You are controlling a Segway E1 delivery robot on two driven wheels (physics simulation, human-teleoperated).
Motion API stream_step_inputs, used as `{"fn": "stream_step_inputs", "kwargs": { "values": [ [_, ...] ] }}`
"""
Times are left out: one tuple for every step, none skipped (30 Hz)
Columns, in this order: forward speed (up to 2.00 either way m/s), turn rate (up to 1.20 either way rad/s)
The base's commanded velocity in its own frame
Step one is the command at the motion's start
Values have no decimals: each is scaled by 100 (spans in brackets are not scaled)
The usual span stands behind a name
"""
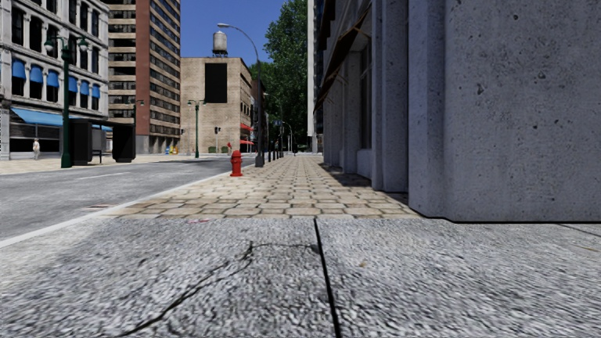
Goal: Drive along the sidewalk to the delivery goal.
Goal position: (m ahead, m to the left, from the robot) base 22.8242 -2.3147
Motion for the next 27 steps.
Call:
{"fn": "stream_step_inputs", "kwargs": {
  "values": [
    [200,0],
    [200,0],
    [200,0],
    [200,0],
    [200,0],
    [200,0],
    [200,0],
    [200,0],
    [200,0],
    [200,0],
    [200,0],
    [200,0],
    [200,0],
    [200,0],
    [200,0],
    [200,0],
    [200,0],
    [200,0],
    [200,0],
    [200,0],
    [200,0],
    [200,0],
    [200,0],
    [200,0],
    [200,0],
    [200,0],
    [200,0]
  ]
}}
